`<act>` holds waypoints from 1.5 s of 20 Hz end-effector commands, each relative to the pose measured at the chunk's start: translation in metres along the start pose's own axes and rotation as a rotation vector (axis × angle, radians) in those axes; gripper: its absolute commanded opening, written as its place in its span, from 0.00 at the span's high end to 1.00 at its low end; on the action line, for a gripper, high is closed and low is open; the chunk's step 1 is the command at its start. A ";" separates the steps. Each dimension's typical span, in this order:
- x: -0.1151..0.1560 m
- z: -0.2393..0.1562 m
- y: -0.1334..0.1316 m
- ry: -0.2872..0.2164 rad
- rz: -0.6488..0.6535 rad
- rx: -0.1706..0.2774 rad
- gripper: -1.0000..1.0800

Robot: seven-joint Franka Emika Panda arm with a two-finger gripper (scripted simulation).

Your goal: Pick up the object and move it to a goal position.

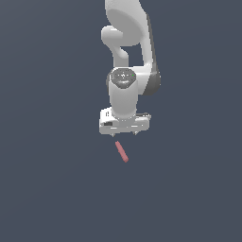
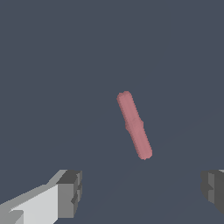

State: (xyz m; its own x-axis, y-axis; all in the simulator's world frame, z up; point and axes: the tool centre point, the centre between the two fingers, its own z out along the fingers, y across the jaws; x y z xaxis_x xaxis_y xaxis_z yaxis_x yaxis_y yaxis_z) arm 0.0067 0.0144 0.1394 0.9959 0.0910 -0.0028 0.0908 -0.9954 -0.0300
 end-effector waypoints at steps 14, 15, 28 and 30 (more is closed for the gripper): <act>0.022 0.068 0.015 -0.002 -0.297 -0.028 0.04; 0.023 0.070 0.015 -0.002 -0.306 -0.029 0.04; 0.023 0.091 0.017 -0.003 -0.322 -0.030 0.04; 0.023 0.102 0.017 -0.003 -0.323 -0.030 0.04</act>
State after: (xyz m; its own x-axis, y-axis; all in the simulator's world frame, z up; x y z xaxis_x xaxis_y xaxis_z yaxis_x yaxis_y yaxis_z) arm 0.0313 0.0025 0.0453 0.9159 0.4015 0.0006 0.4015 -0.9159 0.0001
